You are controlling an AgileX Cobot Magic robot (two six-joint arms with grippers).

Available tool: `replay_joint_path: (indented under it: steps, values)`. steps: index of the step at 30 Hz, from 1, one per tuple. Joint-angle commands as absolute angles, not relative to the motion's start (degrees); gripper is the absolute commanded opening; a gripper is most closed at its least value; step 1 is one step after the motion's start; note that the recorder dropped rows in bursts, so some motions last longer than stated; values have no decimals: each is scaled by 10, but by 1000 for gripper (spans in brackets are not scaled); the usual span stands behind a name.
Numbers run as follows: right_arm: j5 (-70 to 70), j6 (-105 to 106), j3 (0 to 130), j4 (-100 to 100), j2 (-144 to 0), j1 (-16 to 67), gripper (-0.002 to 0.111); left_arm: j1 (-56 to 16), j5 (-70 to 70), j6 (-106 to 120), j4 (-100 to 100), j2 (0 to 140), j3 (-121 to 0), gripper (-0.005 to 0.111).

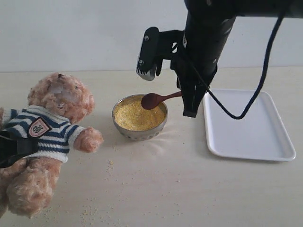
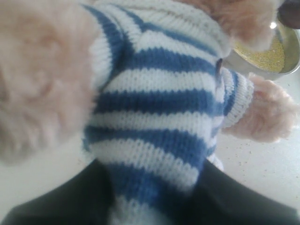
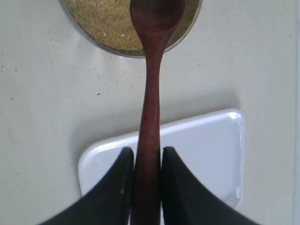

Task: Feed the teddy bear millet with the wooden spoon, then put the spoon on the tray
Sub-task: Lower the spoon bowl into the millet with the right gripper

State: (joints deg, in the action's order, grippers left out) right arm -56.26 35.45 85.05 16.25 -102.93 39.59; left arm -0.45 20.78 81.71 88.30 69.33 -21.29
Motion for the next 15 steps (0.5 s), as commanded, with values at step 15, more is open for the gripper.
replay_joint_path:
  steps: [15]
  values:
    - [-491,316,853,203,-1062,399,0,-3,211,821,885,689,-212,5]
